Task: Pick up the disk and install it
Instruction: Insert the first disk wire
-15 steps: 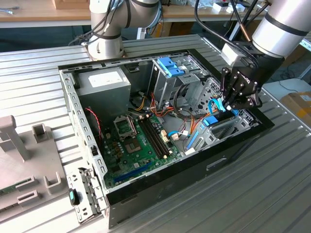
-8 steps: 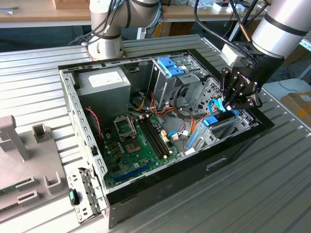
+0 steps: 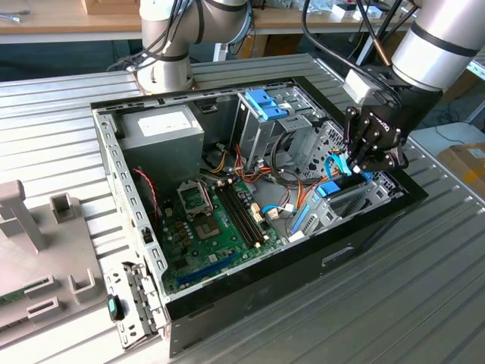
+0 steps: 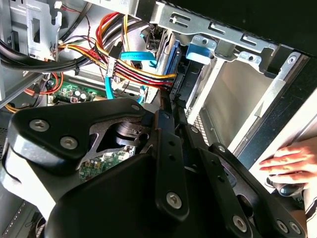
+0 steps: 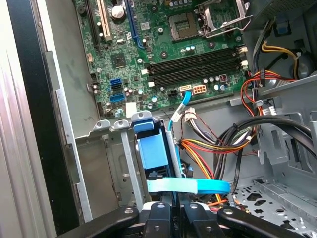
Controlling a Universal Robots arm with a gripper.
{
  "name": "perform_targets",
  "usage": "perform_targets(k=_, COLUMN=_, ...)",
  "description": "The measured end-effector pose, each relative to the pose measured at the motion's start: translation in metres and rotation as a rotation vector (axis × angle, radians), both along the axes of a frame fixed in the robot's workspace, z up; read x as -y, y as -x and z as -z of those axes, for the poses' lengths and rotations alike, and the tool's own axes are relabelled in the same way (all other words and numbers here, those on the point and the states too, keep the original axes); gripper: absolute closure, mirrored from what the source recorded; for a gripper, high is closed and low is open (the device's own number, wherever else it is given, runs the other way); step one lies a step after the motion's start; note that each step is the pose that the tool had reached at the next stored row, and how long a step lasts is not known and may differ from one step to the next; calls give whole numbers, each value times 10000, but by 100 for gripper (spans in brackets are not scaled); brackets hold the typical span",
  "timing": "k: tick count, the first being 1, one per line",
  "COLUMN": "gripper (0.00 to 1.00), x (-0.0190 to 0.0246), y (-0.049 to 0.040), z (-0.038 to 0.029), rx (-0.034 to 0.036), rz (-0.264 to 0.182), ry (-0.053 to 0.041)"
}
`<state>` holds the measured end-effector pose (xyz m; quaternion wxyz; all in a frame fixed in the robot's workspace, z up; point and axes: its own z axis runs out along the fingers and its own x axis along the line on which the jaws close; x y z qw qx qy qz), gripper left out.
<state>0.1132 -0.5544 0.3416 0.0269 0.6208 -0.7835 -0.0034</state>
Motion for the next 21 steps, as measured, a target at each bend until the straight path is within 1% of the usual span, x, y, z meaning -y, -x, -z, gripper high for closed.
perform_targets(k=4, gripper=84, x=1, y=0, z=23, rx=0, rz=0, ry=6)
perform_targets(k=7, gripper=84, x=1, y=0, z=66, rx=0, rz=-1, ry=58)
perform_targets(k=8, gripper=84, x=1, y=0, z=69, rx=0, rz=0, ry=72)
perform_targets(k=12, gripper=84, x=1, y=0, z=71, rx=0, rz=0, ry=73)
perform_targets(k=13, gripper=82, x=0, y=0, z=81, rx=1, rz=0, ry=53)
perform_targets(k=14, gripper=76, x=0, y=0, z=73, rx=1, rz=0, ry=70)
perform_targets(k=16, gripper=76, x=1, y=0, z=68, rx=0, rz=0, ry=77)
perform_targets(k=17, gripper=76, x=0, y=0, z=60, rx=0, rz=0, ry=77)
perform_targets(k=18, gripper=76, x=1, y=0, z=13, rx=0, rz=1, ry=76)
perform_targets(k=19, gripper=76, x=0, y=0, z=-76, rx=0, rz=0, ry=76)
perform_targets(k=20, gripper=76, x=0, y=0, z=-130, rx=0, rz=0, ry=76)
perform_targets(k=21, gripper=76, x=-1, y=0, z=-170, rx=1, rz=0, ry=73)
